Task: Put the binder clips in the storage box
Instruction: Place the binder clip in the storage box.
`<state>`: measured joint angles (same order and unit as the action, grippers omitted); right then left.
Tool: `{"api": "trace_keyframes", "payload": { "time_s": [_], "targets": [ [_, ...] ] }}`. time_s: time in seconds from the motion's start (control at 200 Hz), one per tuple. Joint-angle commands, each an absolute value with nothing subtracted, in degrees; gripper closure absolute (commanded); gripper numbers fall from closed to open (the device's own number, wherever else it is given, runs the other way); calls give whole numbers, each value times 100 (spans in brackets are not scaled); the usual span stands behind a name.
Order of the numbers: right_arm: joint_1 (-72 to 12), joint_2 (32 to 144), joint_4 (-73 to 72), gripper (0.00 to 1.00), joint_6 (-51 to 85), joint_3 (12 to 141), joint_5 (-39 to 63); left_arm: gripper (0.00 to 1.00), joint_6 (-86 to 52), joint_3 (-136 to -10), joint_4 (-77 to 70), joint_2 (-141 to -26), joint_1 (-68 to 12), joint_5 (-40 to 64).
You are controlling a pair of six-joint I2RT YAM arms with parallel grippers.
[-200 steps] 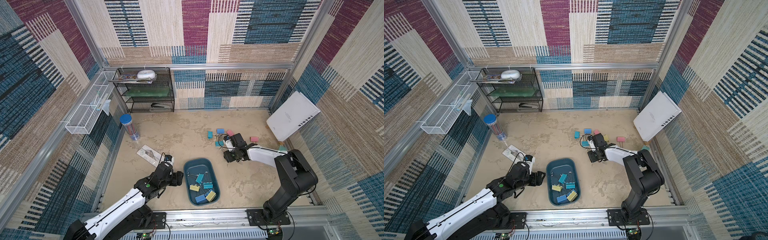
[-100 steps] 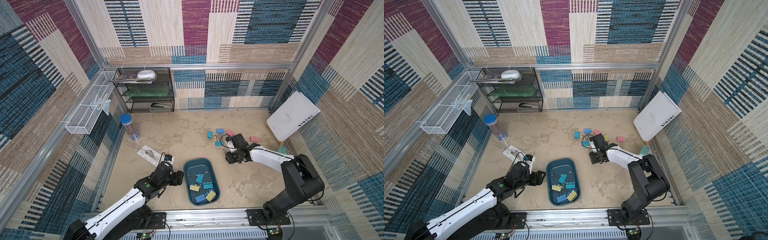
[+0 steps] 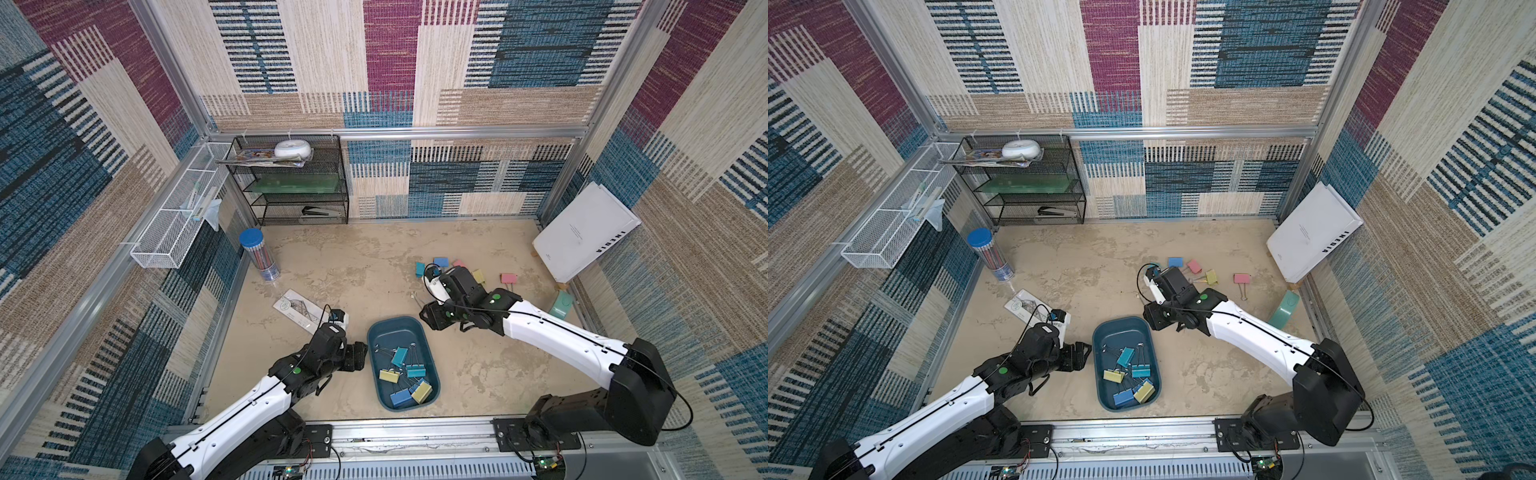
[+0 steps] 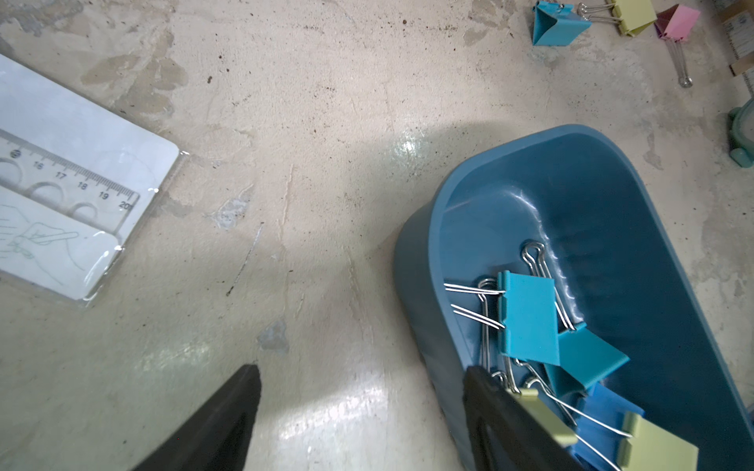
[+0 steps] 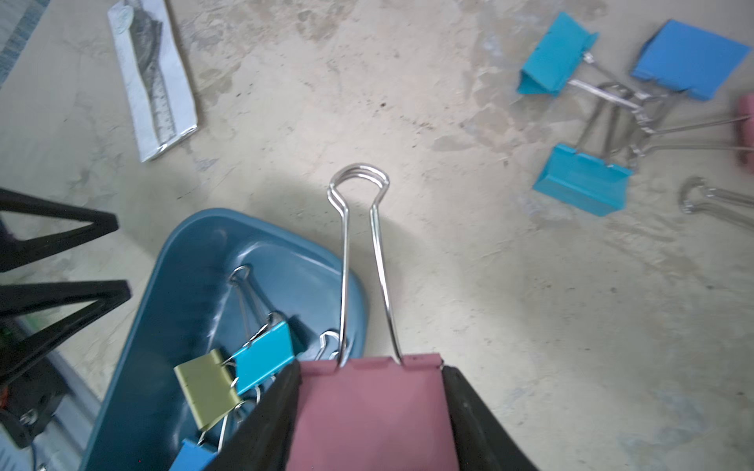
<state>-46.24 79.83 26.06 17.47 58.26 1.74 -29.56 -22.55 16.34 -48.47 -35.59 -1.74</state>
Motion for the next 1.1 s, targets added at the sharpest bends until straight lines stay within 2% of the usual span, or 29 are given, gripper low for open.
{"api": "trace_keyframes", "payload": {
  "time_s": [0.0, 0.215, 0.892, 1.012, 1.092],
  "targets": [
    [-5200, 8051, 2749, 62, 2625, 5836, 122, 18, -2886, -2259, 1560, -4825, -3560, -167],
    [-5909, 8353, 2582, 62, 3240, 5814, 12, 18, -2883, -2241, 1556, -4775, -3560, -132],
    [-6011, 8833, 2663, 59, 2375, 5612, -480, 18, -2892, -2219, 1565, -4731, -3557, -141],
    [-6012, 9031, 2690, 51, 2325, 5695, -541, 18, -2892, -2224, 1572, -4738, -3560, -145],
    [-6012, 9048, 2716, 39, 2321, 5726, -656, 18, -2900, -2224, 1574, -4738, -3559, -149]
  ]
}}
